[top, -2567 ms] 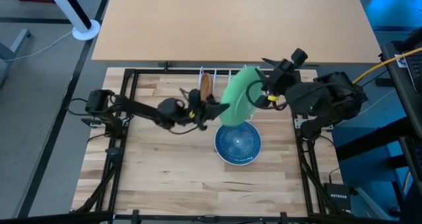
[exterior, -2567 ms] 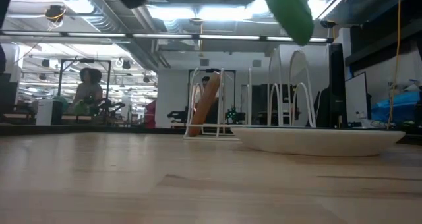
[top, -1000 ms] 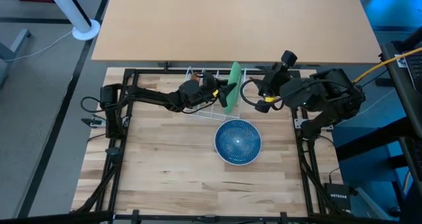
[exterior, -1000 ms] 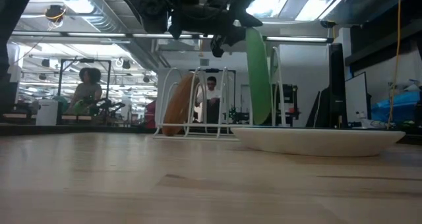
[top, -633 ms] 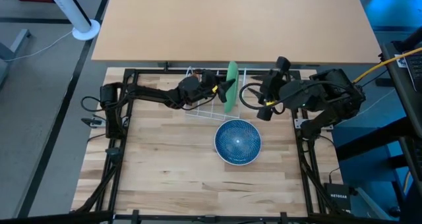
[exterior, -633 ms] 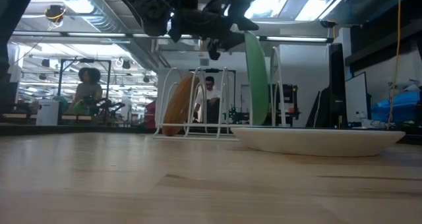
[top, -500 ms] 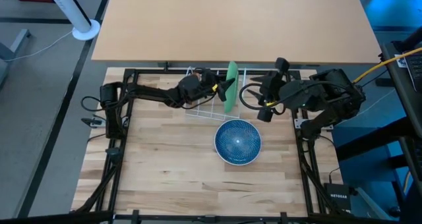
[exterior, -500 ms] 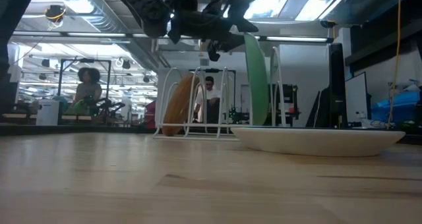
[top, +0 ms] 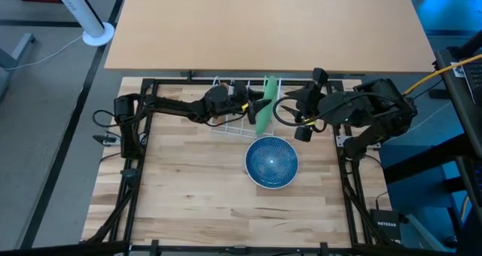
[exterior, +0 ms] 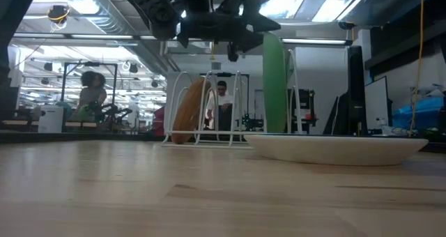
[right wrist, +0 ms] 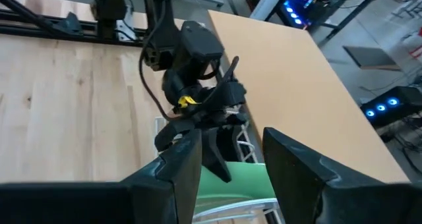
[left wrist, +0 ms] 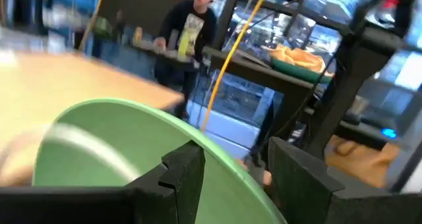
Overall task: Sort dishes
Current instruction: Put the green plate in the dish rack, then put the blue plate in the dish rack
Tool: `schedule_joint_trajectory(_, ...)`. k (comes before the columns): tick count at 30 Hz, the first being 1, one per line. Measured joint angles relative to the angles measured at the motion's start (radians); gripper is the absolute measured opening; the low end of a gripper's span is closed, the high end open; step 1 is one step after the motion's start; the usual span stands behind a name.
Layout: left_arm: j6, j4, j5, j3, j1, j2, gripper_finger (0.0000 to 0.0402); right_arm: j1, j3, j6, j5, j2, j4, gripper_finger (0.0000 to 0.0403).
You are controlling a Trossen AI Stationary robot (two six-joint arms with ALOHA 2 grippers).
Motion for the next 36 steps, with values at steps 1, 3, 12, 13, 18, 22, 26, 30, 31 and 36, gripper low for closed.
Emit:
schedule_joint_trajectory(1,0.060,0.006,-0.020,0.003,-0.001,0.000,0.0159,0.000,0.000,0.000,-0.008,0.000,0.000,0.0166)
schedule_joint_trajectory(3,0.159,0.004,-0.081,0.021,0.000,0.000,0.0159,0.000,0.000,0.000,-0.013,0.001,0.000,0.0166)
schedule_joint_trajectory(12,0.262,-0.244,-0.046,0.093,0.016,0.000,0.0159,0.000,0.001,-0.001,-0.013,0.013,0.000,0.0166)
schedule_joint_trajectory(13,0.291,-0.266,-0.047,0.094,0.014,0.000,0.0159,0.000,0.001,-0.001,-0.014,0.017,0.000,0.0166)
schedule_joint_trajectory(18,0.381,-0.282,-0.045,0.098,0.000,-0.002,0.0159,0.000,0.001,-0.002,-0.013,0.037,-0.020,0.0166)
schedule_joint_trajectory(22,0.410,-0.264,-0.046,0.112,-0.016,0.000,0.0159,0.000,0.000,-0.002,-0.014,0.057,-0.061,0.0166)
schedule_joint_trajectory(26,0.439,-0.277,-0.046,0.115,-0.030,-0.001,0.0159,0.000,0.000,-0.002,-0.014,0.077,-0.085,0.0166)
schedule_joint_trajectory(30,0.442,-0.266,-0.045,0.115,-0.049,-0.005,0.0159,0.000,0.000,-0.002,-0.018,0.090,-0.084,0.0166)
schedule_joint_trajectory(31,0.452,-0.254,-0.046,0.115,-0.054,-0.009,0.0159,0.000,0.000,-0.002,-0.024,0.091,-0.091,0.0166)
schedule_joint_trajectory(36,0.457,-0.283,-0.046,0.114,-0.088,-0.045,0.0159,0.000,0.000,0.054,-0.102,0.091,-0.126,0.0166)
